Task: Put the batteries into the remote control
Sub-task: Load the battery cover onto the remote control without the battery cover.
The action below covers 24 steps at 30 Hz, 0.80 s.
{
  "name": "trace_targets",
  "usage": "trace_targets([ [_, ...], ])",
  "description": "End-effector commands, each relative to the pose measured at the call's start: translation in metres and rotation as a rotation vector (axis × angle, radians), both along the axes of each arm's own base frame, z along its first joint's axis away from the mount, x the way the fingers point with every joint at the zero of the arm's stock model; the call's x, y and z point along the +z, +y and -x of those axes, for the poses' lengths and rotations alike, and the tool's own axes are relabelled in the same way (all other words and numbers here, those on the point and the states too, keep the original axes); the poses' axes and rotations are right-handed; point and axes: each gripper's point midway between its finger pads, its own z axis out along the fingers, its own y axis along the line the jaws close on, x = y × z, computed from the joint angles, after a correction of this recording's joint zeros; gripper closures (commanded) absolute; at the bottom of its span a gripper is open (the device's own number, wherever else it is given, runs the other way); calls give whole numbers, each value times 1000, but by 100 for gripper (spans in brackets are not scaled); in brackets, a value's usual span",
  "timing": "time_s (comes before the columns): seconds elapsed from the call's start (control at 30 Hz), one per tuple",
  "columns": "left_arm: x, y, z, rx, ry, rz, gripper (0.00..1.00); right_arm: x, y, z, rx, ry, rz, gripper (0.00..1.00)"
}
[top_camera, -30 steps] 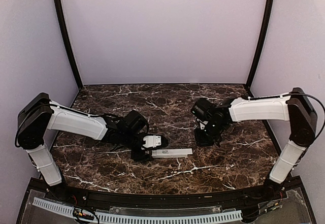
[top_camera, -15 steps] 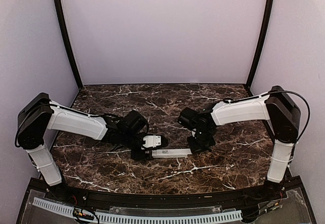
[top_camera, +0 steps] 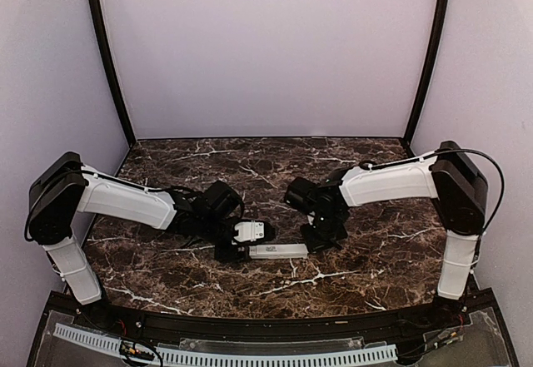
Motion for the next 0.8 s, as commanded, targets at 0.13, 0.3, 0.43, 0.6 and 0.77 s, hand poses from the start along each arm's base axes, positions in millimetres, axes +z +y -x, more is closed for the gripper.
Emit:
trace_targets([
  [0.13,-1,3,3,-11,3,-19,43,5,14,-2,17,-11,-14,100],
  [0.3,-1,3,3,-10,1,-20,43,4,15,-1,26,-8,-14,100],
  [0.43,-2,3,3,-10,4,-20,43,4,18,0,30,-8,-17,100],
  [0.6,-3,2,3,-11,7,-22,43,8,23,-5,35,-21,-23,100],
  [0.77,-3,2,3,-10,9,-23,43,12,25,-8,36,-32,-24,100],
])
